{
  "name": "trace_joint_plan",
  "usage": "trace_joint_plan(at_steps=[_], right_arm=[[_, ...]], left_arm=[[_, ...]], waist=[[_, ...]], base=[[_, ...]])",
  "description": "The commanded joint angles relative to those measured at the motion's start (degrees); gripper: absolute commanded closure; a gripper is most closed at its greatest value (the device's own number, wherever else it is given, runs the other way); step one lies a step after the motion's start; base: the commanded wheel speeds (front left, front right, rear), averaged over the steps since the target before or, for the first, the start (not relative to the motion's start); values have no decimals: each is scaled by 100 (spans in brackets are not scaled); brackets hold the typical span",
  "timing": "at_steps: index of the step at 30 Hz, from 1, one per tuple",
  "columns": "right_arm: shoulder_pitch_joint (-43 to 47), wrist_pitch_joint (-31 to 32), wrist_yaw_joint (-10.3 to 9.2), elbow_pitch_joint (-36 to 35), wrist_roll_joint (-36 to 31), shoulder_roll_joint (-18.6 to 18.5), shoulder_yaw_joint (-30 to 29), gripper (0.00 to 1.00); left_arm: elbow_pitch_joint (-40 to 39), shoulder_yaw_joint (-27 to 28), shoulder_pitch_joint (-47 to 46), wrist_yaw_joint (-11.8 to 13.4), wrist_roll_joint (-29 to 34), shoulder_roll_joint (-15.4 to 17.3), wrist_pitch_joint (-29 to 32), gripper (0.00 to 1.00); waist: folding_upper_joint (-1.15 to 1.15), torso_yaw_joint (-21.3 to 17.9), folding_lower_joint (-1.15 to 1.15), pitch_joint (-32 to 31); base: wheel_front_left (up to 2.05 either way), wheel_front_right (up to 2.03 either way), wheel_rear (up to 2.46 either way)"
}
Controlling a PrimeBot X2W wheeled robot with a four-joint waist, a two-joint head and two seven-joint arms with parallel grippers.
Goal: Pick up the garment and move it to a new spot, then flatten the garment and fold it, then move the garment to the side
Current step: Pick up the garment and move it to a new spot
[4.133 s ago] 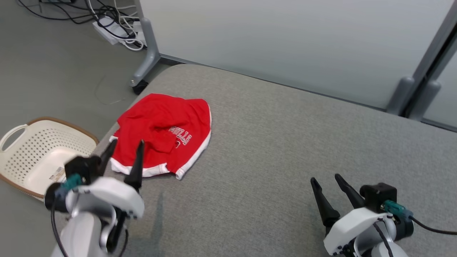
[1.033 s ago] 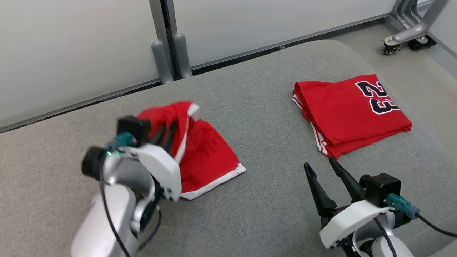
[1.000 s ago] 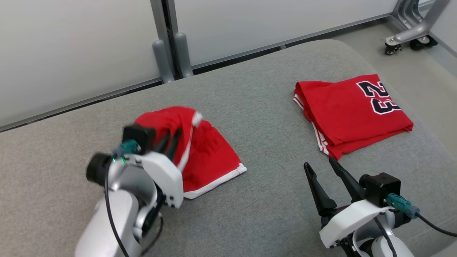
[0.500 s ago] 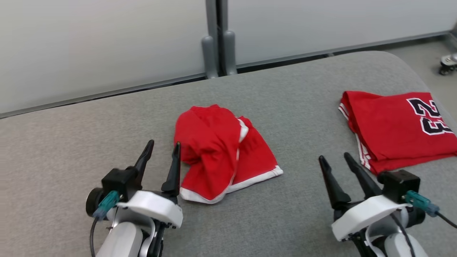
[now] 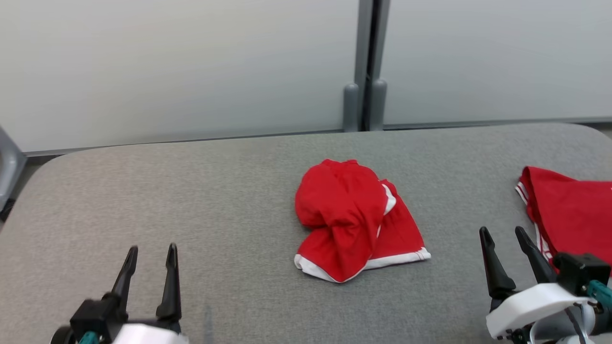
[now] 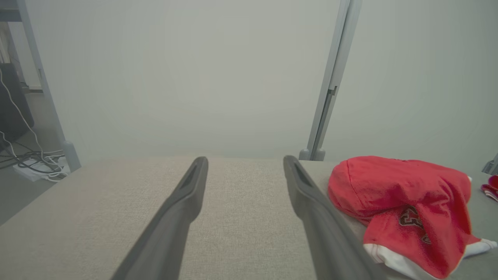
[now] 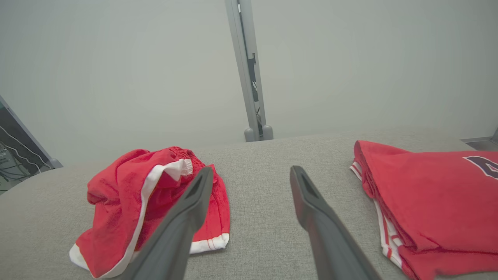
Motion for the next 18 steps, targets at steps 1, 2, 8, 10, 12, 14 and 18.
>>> trace_joint_plan(at_steps=[1, 2, 8, 10, 12, 14, 18], right_arm=[[100, -62, 3, 3, -57, -51, -7, 0], [131, -89, 3, 16, -75, -68, -14, 0], [310, -41, 3, 242, -159, -131, -28, 0], [342, 33, 3, 325, -163, -153, 3, 0], [354, 122, 3, 377, -177, -155, 34, 0], [358, 201, 3, 403, -206, -143, 56, 0], [292, 251, 3, 410, -230, -116, 83, 0]], left_arm=[[28, 56, 104, -28, 54, 21, -23, 0], [73, 108, 172, -57, 31, 37, -23, 0], [413, 242, 425, -256, -83, 201, -24, 0], [498, 218, 458, -291, -33, 282, -24, 0], [550, 162, 493, -374, 13, 331, -24, 0], [619, 131, 560, -425, 3, 346, -23, 0], [678, 111, 546, -429, 31, 349, -24, 0]], waist=[[0, 164, 0, -142], [0, 201, 0, -164], [0, 271, 0, -253], [0, 261, 0, -264], [0, 229, 0, -276], [0, 185, 0, -275], [0, 115, 0, -250]], base=[[0, 0, 0], [0, 0, 0], [0, 0, 0], [0, 0, 0], [0, 0, 0], [0, 0, 0], [0, 0, 0]])
